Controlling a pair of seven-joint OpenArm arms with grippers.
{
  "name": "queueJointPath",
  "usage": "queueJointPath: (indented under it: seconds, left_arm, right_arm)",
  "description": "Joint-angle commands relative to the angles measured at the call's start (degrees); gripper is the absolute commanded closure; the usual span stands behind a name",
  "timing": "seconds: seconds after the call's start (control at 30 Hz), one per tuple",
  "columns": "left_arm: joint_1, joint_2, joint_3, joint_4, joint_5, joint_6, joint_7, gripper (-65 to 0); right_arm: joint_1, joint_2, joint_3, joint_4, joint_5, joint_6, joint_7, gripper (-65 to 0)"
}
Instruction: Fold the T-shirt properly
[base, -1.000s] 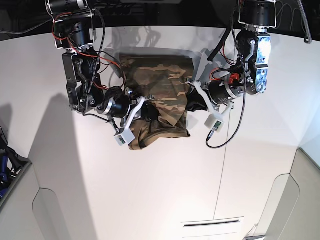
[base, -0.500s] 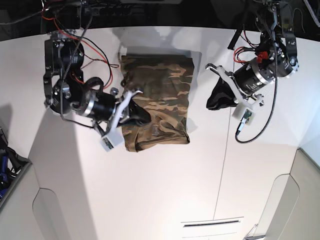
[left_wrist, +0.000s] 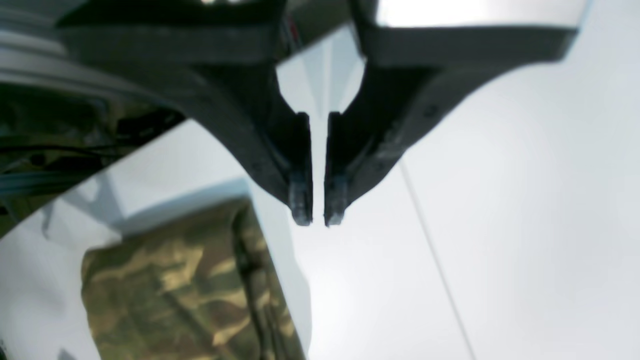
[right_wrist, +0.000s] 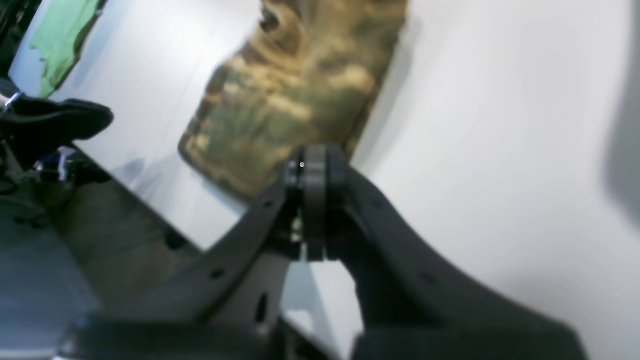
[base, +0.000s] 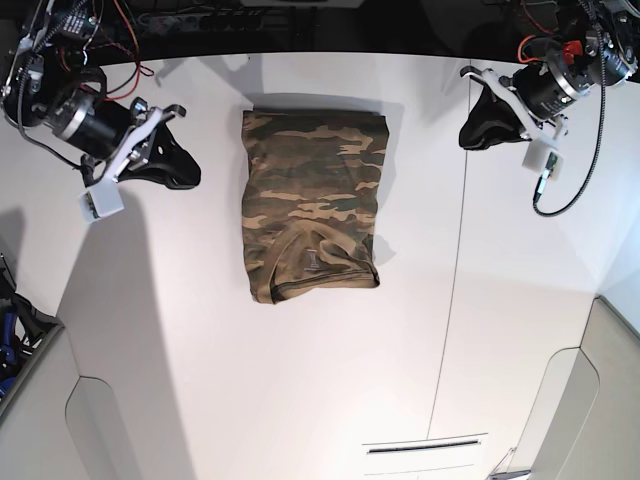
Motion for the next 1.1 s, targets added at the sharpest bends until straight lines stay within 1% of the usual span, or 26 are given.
queueJointPath:
  seconds: [0.0, 0.03, 0.1, 0.2, 0.43, 0.53, 0.6, 0.7, 0.8, 0.87, 0.93, 0.97, 1.07]
  left_arm:
    - [1.2, -0.5, -1.2, 1.1, -1.9, -0.9, -0.2, -5.4]
    - [2.1, -0.5, -2.1, 1.1, -2.6, -0.9, 0.3, -5.4]
    - [4.1, -0.5, -3.6, 1.1, -3.7, -0.9, 1.3, -5.4]
    - [7.6, -0.5, -4.5, 1.1, -4.0, -0.9, 2.9, -5.4]
    - [19.6, -0.5, -4.1, 1.1, -4.0, -0.9, 3.7, -5.4]
    - [24.7, -0.5, -2.3, 0.8, -4.0, -0.9, 3.6, -5.4]
    - [26.8, -0.6, -0.1, -0.1, -3.1, -0.9, 3.3, -5.4]
    - [27.3, -1.7, 4.6, -3.4, 1.9, -0.9, 1.9, -5.4]
    - [27.3, -4.2, 10.5, -10.4, 8.3, -0.9, -3.0, -5.4]
    - [27.2, -6.6, 14.9, -16.7, 12.0, -0.9, -7.6, -5.4]
    - [26.4, -8.8, 19.4, -23.5, 16.1, -0.9, -13.0, -5.4]
    - [25.5, -9.6, 21.6, -26.8, 17.8, -0.9, -14.5, -5.4]
    - [20.5, -11.5, 28.8, -36.1, 21.0, -0.9, -14.6, -5.4]
  right_arm:
    - [-1.2, 1.1, 1.3, 1.5, 2.6, 0.5, 0.6, 0.0]
    - [-2.6, 1.7, 2.3, 1.7, 3.3, 1.3, 0.6, 0.0]
    - [-5.1, 2.9, 3.7, 1.7, 4.4, 1.2, 0.1, 0.0]
    - [-9.4, 5.0, 3.8, 1.7, 4.9, 1.2, -1.2, 0.0]
    - [-20.5, 9.4, 3.2, 1.7, 5.1, 1.3, -1.3, 0.0]
    - [-24.3, 10.6, 2.3, 1.1, 5.1, 1.2, -1.0, 0.0]
    - [-26.0, 10.6, 1.4, -0.3, 5.1, 1.3, -1.0, 0.0]
    - [-26.3, 10.6, -1.7, -4.0, 3.7, 1.3, -1.1, 0.0]
    - [-26.3, 10.9, -7.5, -9.8, -0.2, 1.2, -1.0, 0.0]
    - [-26.2, 11.9, -12.5, -14.8, -1.9, 1.2, -0.6, 0.0]
    - [-26.1, 12.9, -17.5, -20.4, -5.3, 0.9, 2.4, 0.0]
    - [-26.0, 13.4, -19.6, -23.1, -7.5, 0.8, 4.5, 0.0]
    - [-25.9, 13.7, -25.0, -31.3, -14.9, 0.8, 12.4, 0.0]
